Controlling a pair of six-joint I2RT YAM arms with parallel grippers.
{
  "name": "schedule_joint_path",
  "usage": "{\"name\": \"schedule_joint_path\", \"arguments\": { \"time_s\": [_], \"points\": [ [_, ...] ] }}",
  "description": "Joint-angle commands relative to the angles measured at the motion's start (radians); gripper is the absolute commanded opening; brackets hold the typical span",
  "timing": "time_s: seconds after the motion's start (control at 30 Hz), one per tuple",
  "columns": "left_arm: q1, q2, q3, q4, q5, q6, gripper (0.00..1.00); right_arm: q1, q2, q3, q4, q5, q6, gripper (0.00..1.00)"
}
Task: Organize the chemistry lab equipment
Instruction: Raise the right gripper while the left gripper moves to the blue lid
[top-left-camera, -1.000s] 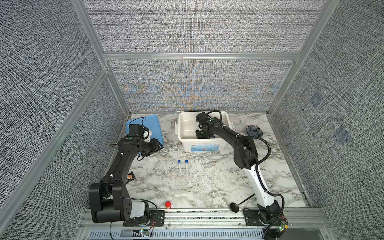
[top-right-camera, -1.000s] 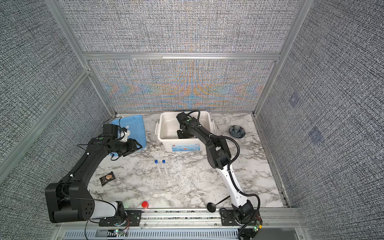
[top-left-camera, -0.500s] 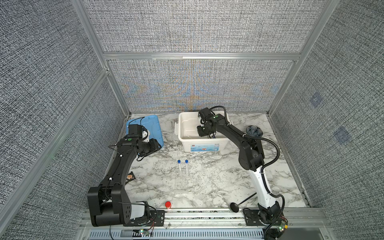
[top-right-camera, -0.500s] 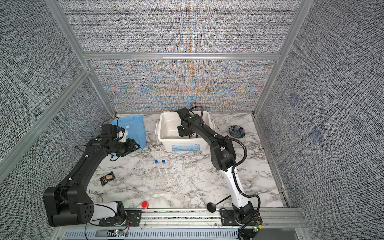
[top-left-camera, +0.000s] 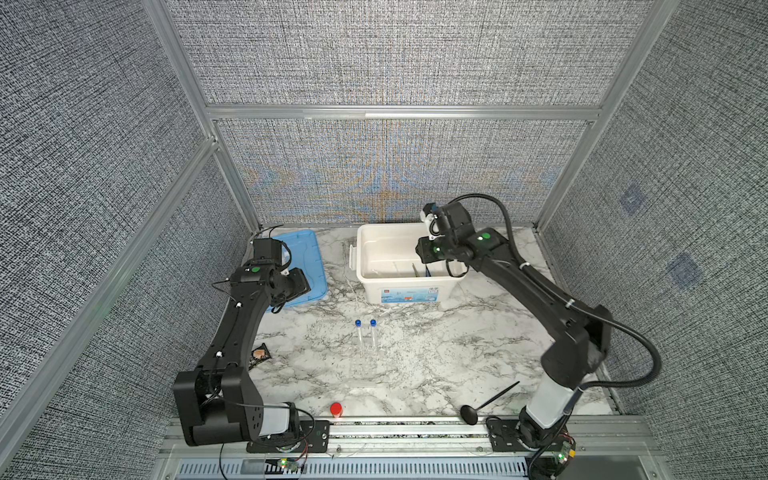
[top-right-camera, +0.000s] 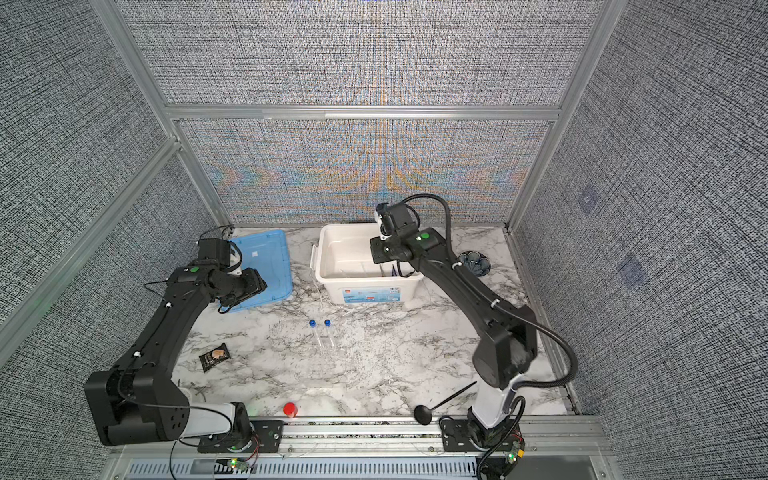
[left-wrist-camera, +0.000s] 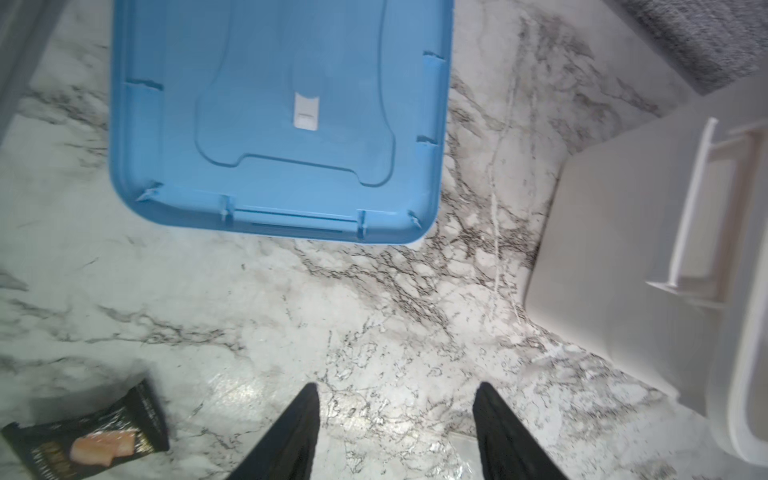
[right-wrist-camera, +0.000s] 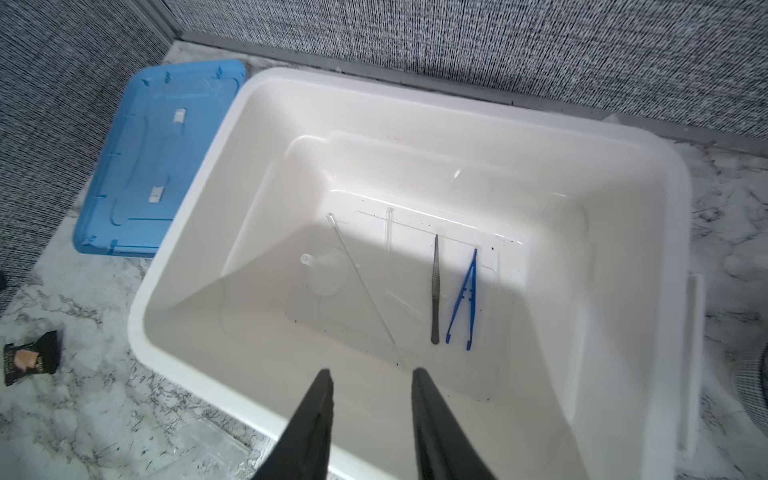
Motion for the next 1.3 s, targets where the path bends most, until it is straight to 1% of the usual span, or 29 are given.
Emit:
{"name": "schedule_joint_path", "arguments": {
  "time_s": [0.0,0.07,0.1,0.2,0.3,0.4,0.47,0.63,0.73,0.9,1.03,1.17,1.23,1.27],
  "points": [
    [0.004,0.043,0.03,-0.032,-0.182,-0.113,0.6,0.0,-0.128,-0.129,0.101,0.056,-0.019,0.38],
    [0.016,0.088,0.044,-0.045,-0.254,-0.169,0.59,-0.001,-0.211,-0.213,0.116,0.084,-0.026,0.41],
    [0.028,0.114,0.057,-0.061,-0.269,-0.201,0.58,0.0,-0.255,-0.251,0.119,0.092,-0.03,0.42],
    [0.066,0.191,0.096,-0.075,-0.272,-0.261,0.58,-0.001,-0.361,-0.356,0.129,0.106,-0.06,0.45],
    [0.112,0.252,0.095,-0.036,-0.275,-0.311,0.58,-0.001,-0.435,-0.434,0.131,0.131,-0.073,0.46],
    [0.15,0.317,0.099,-0.008,-0.243,-0.366,0.57,-0.002,-0.476,-0.475,0.126,0.119,-0.076,0.46],
    [0.162,0.357,0.11,-0.009,-0.252,-0.39,0.56,-0.002,-0.485,-0.483,0.115,0.104,-0.069,0.47],
    [0.215,0.423,0.134,0.013,-0.241,-0.392,0.54,-0.001,-0.507,-0.494,0.103,0.058,-0.044,0.47],
    [0.253,0.442,0.128,0.028,-0.253,-0.385,0.51,0.0,-0.528,-0.527,0.115,0.057,-0.024,0.47],
    [0.308,0.466,0.122,0.042,-0.228,-0.401,0.46,-0.001,-0.569,-0.581,0.14,0.056,0.004,0.47],
    [0.335,0.477,0.1,0.084,-0.196,-0.385,0.42,-0.002,-0.581,-0.587,0.133,0.053,0.006,0.47],
    [0.347,0.526,0.119,0.074,-0.176,-0.367,0.35,0.0,-0.586,-0.594,0.127,0.051,0.005,0.47],
    [0.347,0.544,0.119,0.077,-0.177,-0.359,0.28,-0.001,-0.586,-0.594,0.125,0.048,0.009,0.47],
    [0.347,0.554,0.116,0.078,-0.177,-0.363,0.26,-0.001,-0.585,-0.594,0.125,0.04,0.012,0.47]
  ]
}}
